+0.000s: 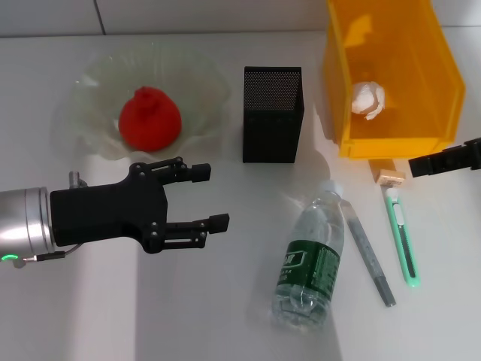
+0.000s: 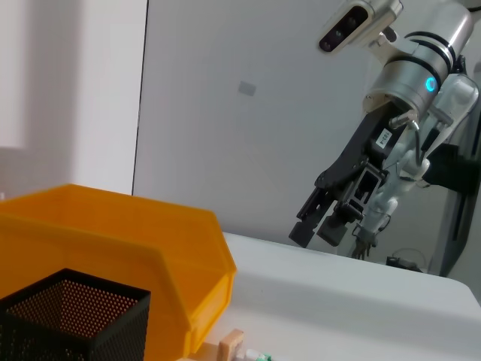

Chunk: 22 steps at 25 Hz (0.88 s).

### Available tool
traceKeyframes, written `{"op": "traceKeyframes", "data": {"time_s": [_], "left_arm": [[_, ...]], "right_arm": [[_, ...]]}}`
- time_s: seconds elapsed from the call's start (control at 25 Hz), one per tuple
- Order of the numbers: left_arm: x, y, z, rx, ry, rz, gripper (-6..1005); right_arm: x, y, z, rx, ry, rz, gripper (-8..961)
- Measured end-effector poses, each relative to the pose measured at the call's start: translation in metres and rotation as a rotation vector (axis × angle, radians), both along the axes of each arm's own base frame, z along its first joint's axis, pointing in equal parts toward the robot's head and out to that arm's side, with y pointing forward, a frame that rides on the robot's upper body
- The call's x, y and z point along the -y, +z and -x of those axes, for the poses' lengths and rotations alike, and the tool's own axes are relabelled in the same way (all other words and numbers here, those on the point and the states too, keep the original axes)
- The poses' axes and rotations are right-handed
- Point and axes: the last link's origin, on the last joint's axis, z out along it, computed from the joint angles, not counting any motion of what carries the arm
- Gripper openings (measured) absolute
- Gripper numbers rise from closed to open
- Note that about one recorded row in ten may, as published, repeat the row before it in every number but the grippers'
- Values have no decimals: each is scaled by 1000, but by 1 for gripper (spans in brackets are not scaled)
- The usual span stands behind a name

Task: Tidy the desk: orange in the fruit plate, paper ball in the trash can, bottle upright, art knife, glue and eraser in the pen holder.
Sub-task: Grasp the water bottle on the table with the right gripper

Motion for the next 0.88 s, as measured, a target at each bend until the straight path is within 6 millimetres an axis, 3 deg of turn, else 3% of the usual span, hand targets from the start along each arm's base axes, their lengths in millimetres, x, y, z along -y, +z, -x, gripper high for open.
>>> {"op": "traceKeyframes", "data": {"time_s": [0.16, 0.44, 0.72, 0.88], "left_arm": [[0, 0, 0, -1, -1, -1, 807], [1, 0, 1, -2, 3, -2, 807], [1, 1, 1, 1, 7, 1, 807], [1, 1, 1, 2, 12, 3, 807]], "right_arm": [[-2, -17, 15, 14, 14, 43, 750], [-8, -34, 22, 25, -6, 85, 747], [-8, -34, 23, 39, 13, 90, 747], [-3, -26, 8, 46, 63, 50, 746]]}}
